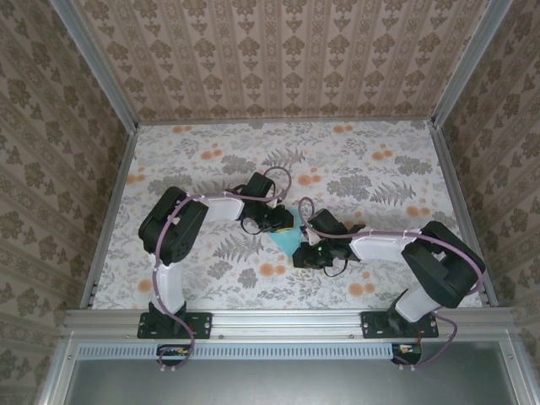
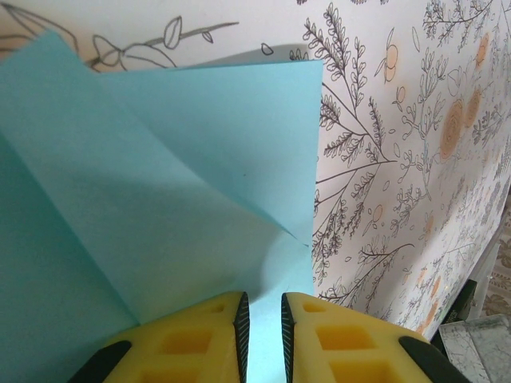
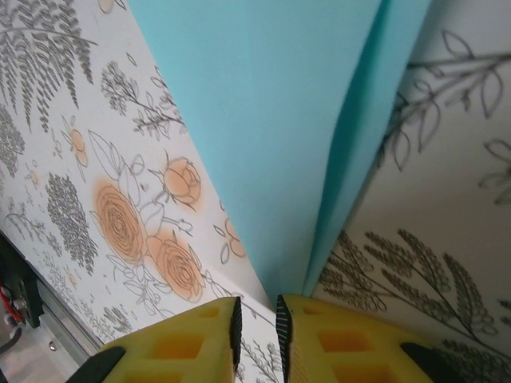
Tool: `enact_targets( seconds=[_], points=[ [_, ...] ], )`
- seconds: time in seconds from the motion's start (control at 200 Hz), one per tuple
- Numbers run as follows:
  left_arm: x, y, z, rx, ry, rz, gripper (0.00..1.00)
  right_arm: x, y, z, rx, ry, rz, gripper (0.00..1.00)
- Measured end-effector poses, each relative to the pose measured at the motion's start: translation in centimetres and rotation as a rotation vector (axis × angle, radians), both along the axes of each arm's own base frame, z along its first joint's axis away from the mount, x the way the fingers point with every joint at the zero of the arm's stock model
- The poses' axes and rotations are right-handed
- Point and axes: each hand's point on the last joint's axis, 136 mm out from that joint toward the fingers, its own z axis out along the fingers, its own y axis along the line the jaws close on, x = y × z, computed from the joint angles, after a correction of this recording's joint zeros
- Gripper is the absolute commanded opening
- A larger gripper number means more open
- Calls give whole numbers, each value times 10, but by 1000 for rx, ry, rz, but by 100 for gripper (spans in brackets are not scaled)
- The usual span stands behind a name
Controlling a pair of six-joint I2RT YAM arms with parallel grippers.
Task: Fold a paper plane with a square sheet of paper (fold left side to right side)
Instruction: Fourth fold the wing at the center of the table.
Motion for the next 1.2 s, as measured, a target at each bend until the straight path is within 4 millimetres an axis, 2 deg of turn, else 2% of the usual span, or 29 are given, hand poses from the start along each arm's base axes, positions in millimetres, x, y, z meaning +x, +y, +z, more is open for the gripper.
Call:
enact_targets(
  seconds=[0.195,0.3,0.475,0.565,0.87,1.195],
  points=[
    [0,0,0,0,0,0,22,-12,-8,1,-28,34,5,18],
    [0,0,0,0,0,0,22,-16,-12,10,-23,32,3,14],
    [0,0,0,0,0,0,22,1,-8,43,72,-54,-29,7],
    [0,0,0,0,0,0,22,10,-5,48,102,-67,-55,0],
    [0,0,0,-2,2,-2,22,45,11,19,88,-28,-116,0],
    [0,0,0,-2,1,-2,22,58,4,10,63,-38,-170,0]
  ],
)
